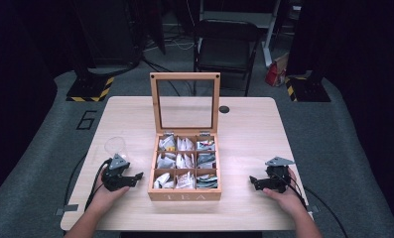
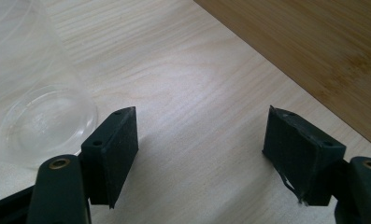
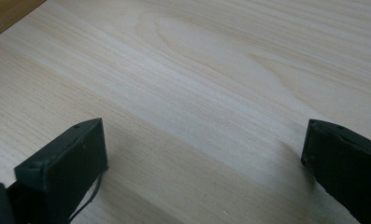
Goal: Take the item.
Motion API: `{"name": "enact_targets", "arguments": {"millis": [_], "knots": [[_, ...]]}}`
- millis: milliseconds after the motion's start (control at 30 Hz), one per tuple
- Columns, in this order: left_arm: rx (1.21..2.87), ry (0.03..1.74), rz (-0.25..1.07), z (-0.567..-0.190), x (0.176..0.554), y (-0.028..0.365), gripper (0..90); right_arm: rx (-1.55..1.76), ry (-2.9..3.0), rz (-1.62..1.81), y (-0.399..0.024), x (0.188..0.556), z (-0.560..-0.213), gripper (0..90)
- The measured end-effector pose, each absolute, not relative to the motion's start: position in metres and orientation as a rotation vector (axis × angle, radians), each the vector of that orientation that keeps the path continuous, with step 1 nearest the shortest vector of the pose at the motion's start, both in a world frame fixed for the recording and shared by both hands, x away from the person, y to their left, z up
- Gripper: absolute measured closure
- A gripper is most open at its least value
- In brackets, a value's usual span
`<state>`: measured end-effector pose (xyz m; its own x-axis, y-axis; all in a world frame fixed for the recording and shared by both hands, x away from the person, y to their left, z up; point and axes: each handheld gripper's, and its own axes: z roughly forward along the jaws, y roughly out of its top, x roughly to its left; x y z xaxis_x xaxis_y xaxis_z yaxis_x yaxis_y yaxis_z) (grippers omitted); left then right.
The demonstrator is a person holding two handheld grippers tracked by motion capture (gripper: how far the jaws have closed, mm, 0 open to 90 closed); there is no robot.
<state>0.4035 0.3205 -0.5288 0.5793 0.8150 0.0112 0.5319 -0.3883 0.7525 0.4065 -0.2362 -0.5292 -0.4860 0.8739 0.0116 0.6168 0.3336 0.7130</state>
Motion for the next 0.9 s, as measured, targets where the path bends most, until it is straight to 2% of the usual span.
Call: {"name": "enact_targets", "arguments": {"millis": [900], "knots": [[2.082, 1.059, 0.504, -0.5288, 0.4030, 0.3216, 27.4, 1.318, 2.230, 0.943, -0.2362, 0.4065, -0.5292, 0.0]]}}
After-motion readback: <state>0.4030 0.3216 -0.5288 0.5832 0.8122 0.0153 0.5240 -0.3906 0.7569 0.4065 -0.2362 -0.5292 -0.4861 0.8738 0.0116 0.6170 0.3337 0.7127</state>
